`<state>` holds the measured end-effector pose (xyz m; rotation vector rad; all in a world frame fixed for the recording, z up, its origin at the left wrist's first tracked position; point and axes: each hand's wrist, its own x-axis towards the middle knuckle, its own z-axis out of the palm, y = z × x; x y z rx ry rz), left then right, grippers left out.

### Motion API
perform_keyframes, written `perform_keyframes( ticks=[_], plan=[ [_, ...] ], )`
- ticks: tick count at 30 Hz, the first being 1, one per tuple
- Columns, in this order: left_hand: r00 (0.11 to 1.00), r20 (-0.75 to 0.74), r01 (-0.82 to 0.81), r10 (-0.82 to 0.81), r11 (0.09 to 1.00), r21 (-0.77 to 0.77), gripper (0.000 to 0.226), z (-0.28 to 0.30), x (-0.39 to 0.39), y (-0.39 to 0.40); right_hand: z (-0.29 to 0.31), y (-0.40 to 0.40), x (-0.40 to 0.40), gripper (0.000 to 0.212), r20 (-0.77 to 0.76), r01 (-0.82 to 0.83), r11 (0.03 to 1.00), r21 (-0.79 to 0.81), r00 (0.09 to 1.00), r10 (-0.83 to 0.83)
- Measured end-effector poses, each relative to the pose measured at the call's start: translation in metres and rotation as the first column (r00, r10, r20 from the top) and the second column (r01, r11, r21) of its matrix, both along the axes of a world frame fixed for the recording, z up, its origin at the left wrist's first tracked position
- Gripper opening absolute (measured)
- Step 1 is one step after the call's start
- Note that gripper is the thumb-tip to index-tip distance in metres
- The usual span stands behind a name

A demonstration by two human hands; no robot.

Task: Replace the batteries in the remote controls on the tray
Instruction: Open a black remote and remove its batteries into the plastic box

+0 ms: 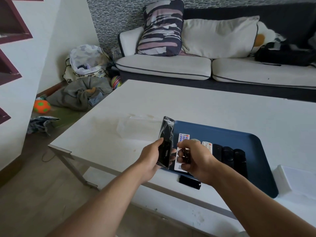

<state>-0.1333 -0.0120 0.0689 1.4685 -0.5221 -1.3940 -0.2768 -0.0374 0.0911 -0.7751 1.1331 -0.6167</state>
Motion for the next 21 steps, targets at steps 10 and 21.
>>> perform_keyframes(
  ticks=[10, 21],
  plan=[
    [0.998, 0.057, 0.012, -0.017, 0.996, 0.087, 0.028, -0.009, 0.006, -0.005, -0.009, 0.007, 0.007, 0.005, -0.477, -0.341, 0.883, -0.323, 0.864, 0.159],
    [0.970, 0.132, 0.193, -0.204, 0.977, 0.092, 0.023, -0.025, 0.011, -0.005, -0.020, 0.014, 0.010, 0.030, -0.901, -0.755, 0.564, -0.335, 0.431, 0.042]
  ],
)
